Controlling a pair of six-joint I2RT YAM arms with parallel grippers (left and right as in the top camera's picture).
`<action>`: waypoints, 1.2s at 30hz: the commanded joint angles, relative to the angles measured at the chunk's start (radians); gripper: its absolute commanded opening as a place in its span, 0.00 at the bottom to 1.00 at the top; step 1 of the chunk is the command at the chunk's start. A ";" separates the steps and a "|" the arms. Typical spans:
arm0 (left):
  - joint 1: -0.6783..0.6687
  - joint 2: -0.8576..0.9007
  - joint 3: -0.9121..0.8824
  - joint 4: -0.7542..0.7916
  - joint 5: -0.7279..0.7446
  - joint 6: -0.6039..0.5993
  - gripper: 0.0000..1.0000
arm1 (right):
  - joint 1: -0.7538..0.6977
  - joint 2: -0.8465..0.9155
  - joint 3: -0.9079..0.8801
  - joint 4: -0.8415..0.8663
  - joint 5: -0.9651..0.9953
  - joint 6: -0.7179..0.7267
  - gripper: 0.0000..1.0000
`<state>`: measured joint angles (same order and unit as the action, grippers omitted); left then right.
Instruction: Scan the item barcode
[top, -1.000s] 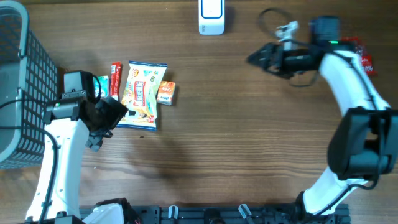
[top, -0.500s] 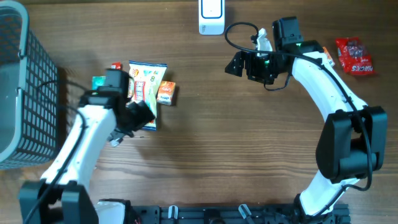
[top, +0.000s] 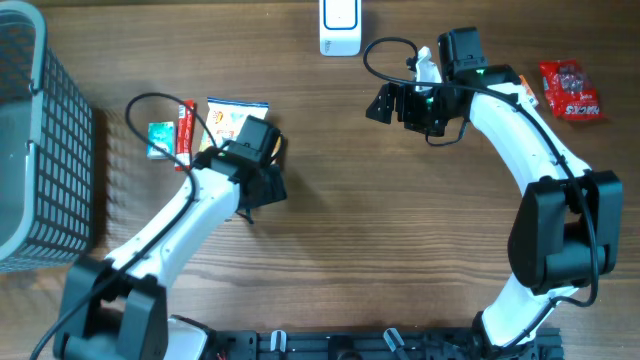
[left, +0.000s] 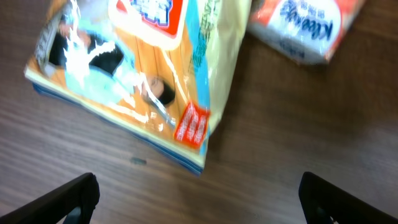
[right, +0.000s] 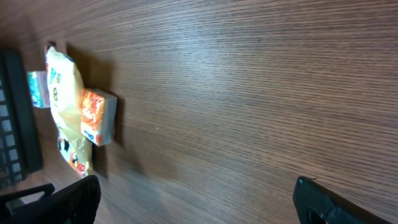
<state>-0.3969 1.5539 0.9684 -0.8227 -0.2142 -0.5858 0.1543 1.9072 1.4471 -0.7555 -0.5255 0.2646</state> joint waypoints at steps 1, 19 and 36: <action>-0.037 0.061 -0.006 0.054 -0.134 -0.008 1.00 | -0.003 0.000 -0.002 -0.002 0.031 0.010 0.99; -0.058 0.227 -0.006 0.154 -0.349 -0.002 0.92 | -0.003 0.000 -0.002 -0.017 0.037 -0.003 1.00; -0.058 0.227 -0.006 0.162 -0.397 0.002 0.22 | -0.003 0.000 -0.002 -0.016 0.036 -0.003 1.00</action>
<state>-0.4580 1.7691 0.9691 -0.6678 -0.5869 -0.5846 0.1543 1.9072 1.4471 -0.7708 -0.5034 0.2646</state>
